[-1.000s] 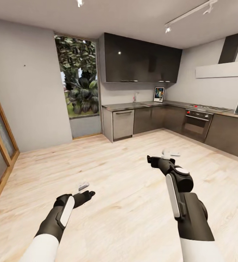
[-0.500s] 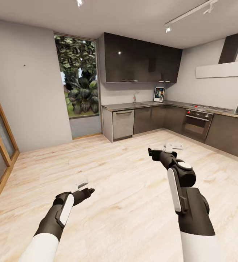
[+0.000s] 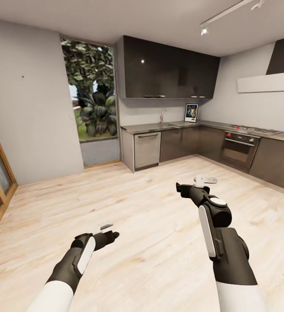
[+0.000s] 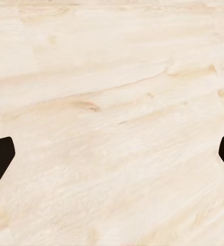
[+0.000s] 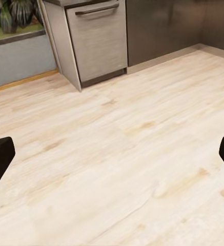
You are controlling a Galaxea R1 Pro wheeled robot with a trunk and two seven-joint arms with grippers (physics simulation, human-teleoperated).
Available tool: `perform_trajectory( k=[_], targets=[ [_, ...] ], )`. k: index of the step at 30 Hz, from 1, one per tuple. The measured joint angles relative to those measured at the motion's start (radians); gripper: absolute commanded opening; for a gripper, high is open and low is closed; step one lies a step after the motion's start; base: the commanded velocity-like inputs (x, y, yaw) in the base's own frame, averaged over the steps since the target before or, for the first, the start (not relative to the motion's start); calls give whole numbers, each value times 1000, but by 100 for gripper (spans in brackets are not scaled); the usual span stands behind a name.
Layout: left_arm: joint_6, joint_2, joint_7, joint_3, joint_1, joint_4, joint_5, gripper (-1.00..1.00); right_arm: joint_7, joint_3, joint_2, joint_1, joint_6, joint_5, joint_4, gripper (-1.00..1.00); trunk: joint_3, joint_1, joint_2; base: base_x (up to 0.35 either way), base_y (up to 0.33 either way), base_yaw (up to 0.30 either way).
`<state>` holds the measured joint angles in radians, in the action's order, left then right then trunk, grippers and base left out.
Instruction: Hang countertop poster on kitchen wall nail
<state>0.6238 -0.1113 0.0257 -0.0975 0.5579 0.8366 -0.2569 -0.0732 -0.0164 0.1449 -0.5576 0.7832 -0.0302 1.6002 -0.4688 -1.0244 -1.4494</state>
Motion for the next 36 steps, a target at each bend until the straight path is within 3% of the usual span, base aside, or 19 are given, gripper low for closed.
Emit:
perform_trajectory(
  k=[14, 15, 16, 21, 27, 36],
  targets=[
    [-20, -1, 1, 6, 0, -41, 1, 100, 0, 12, -9, 1, 1, -2, 7, 100, 0, 0, 0, 346, 0, 0],
    [-36, -2, 1, 7, 1, -61, 2, 100, 1, 7, -26, -3, 4, 1, 8, 100, 0, 0, 0, 346, 0, 0],
    [-48, -5, 0, 8, 2, -80, 1, 100, 24, 3, -97, -31, 93, 14, 9, 100, 0, 0, 0, 346, 0, 0],
    [-45, -12, -1, 8, 4, -85, 1, 100, 130, 1, -162, -63, 150, 39, 10, 100, 0, 0, 0, 346, 0, 0],
    [-43, -15, 0, 8, 6, -86, 0, 100, 171, 1, -185, -69, 161, 44, 10, 100, 0, 0, 0, 346, 0, 0],
    [-42, -16, 1, 8, 5, -88, 0, 100, 179, 0, -189, -70, 162, 45, 10, 100, 0, 0, 0, 346, 0, 0]
  ],
)
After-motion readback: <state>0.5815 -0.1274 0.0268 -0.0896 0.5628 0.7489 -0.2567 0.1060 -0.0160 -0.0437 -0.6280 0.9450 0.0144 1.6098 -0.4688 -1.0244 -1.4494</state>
